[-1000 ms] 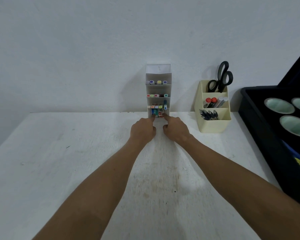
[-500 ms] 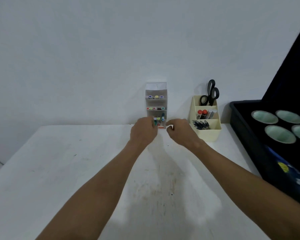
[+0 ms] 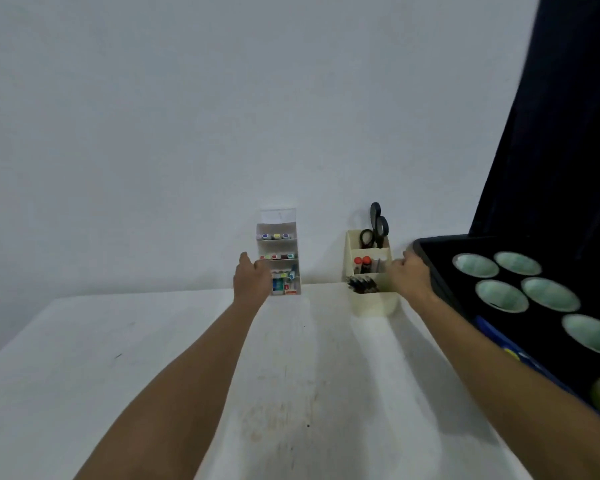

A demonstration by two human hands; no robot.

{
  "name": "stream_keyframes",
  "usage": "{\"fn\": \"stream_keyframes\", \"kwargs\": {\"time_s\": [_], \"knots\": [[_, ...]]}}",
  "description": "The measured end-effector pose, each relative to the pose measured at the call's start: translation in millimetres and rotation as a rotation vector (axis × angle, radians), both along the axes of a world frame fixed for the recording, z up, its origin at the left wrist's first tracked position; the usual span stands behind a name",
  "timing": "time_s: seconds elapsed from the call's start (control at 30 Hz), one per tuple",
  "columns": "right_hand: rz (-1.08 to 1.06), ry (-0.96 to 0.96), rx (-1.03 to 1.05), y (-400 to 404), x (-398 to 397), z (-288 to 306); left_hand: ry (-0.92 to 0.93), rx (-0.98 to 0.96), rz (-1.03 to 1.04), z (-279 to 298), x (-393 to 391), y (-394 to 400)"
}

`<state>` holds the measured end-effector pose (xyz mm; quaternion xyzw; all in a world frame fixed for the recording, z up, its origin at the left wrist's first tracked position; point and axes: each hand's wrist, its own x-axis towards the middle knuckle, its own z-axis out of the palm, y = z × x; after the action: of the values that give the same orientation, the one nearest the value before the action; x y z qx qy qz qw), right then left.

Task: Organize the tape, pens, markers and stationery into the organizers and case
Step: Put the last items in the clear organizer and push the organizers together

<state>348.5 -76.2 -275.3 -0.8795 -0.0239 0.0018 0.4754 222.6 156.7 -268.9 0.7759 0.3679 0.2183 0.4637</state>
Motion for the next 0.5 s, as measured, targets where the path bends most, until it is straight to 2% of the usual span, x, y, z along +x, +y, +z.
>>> {"fn": "stream_keyframes", "kwargs": {"time_s": [0.07, 0.13, 0.27, 0.5], "knots": [[0.061, 0.168, 0.085, -5, 6, -12, 0.001, -0.024, -0.031, -4, 1, -4], [0.135, 0.246, 0.175, -7, 8, -23, -0.019, -0.027, -0.069, -9, 3, -6], [0.151, 0.205, 0.262, -7, 9, -33, -0.037, -0.014, -0.087, -20, 12, 1], [0.191, 0.156, 0.197, 13, 8, -44, -0.019, 0.098, -0.085, -25, 18, 6]]}}
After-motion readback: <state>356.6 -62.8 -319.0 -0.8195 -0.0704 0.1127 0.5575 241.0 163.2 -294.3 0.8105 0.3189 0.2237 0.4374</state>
